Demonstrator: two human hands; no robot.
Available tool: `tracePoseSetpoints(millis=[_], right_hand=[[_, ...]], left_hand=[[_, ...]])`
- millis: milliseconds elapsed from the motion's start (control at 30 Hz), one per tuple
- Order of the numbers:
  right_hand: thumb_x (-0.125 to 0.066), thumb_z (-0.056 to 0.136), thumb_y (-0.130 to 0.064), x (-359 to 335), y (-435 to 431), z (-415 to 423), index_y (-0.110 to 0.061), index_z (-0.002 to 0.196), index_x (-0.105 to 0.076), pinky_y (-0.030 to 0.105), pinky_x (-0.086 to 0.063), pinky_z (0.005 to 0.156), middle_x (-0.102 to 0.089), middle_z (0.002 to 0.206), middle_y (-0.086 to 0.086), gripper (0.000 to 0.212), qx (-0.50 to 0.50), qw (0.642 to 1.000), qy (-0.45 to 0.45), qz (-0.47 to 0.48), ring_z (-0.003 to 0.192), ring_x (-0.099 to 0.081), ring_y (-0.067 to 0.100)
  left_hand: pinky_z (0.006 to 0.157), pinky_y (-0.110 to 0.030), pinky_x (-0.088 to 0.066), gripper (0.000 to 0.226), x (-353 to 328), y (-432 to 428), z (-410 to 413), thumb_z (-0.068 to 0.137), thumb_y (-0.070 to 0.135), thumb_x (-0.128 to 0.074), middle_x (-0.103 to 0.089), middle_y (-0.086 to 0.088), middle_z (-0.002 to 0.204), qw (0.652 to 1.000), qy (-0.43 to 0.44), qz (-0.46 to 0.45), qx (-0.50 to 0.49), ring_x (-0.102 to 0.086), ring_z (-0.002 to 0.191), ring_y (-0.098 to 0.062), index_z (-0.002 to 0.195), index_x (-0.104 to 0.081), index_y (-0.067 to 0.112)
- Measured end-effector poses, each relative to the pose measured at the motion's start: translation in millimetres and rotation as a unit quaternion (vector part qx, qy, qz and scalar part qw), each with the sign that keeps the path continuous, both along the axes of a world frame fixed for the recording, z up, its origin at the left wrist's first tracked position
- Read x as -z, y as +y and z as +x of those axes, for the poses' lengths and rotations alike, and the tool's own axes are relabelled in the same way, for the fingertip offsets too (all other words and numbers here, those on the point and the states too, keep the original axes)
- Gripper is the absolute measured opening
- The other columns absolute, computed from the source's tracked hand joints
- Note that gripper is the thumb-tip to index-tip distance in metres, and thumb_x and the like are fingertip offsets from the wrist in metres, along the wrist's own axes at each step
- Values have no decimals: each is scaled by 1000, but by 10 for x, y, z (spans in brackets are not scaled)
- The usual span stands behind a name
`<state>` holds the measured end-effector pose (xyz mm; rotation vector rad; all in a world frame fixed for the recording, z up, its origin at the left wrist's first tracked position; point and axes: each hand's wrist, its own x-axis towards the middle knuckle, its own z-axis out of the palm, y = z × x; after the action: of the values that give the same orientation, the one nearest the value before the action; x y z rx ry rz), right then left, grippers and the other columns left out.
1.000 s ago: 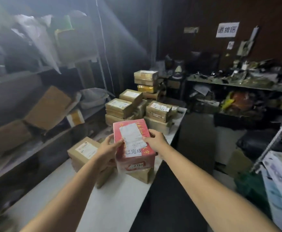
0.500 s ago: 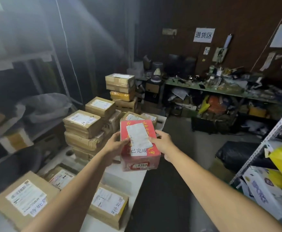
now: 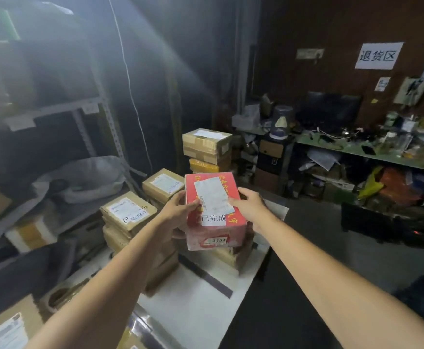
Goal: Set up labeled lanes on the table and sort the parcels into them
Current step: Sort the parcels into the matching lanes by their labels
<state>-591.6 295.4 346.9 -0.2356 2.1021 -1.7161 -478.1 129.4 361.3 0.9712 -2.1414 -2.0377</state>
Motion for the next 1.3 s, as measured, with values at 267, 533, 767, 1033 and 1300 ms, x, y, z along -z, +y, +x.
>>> tracePoseSetpoints(millis=[267, 533, 767, 1033, 1300], right_hand=[[-65, 97, -11, -373, -613, -924, -13, 135, -58, 30, -58, 69, -68, 113, 5, 39, -150, 988, 26, -18, 96, -70, 23], [-64, 98, -16, -524, -1586, -1392, -16, 149, -41, 24, -51, 61, -62, 131, 10, 57, -245, 968, 54, -9, 84, -64, 12], [-67, 96, -17, -504, -2286, -1766, -17, 150, -40, 25, -48, 55, -59, 136, 11, 61, -276, 959, 54, 19, 97, -66, 21], [-66, 97, -17, -440, -2659, -2263, -15, 152, -37, 27, -49, 54, -60, 133, 12, 62, -317, 946, 39, 49, 96, -68, 21], [-65, 98, -23, -85, -2813, -2616, -14, 144, -48, 28, -53, 64, -65, 125, 8, 50, -388, 918, 37, 74, 98, -67, 21]], left_hand=[[66, -46, -59, 49, -279, -285, -523, 92, 38, -69, -69, 2, 107, 988, 19, -48, -144, -69, 90, -21, 135, -45, 36], [84, -58, -57, 42, -416, -931, -722, 97, 40, -62, -66, -1, 114, 977, 14, -90, -191, -68, 99, -28, 135, -47, 30], [90, -64, -52, 45, -341, -1403, -1015, 97, 41, -60, -63, -6, 124, 965, -6, -78, -252, -63, 109, -33, 137, -42, 33], [89, -61, -54, 53, -280, -1606, -1458, 95, 42, -63, -61, -5, 127, 951, -33, -65, -300, -62, 110, -32, 141, -39, 32], [77, -50, -59, 57, 38, -1553, -1710, 94, 49, -62, -65, 1, 119, 933, -70, -49, -351, -66, 100, -24, 145, -40, 34]])
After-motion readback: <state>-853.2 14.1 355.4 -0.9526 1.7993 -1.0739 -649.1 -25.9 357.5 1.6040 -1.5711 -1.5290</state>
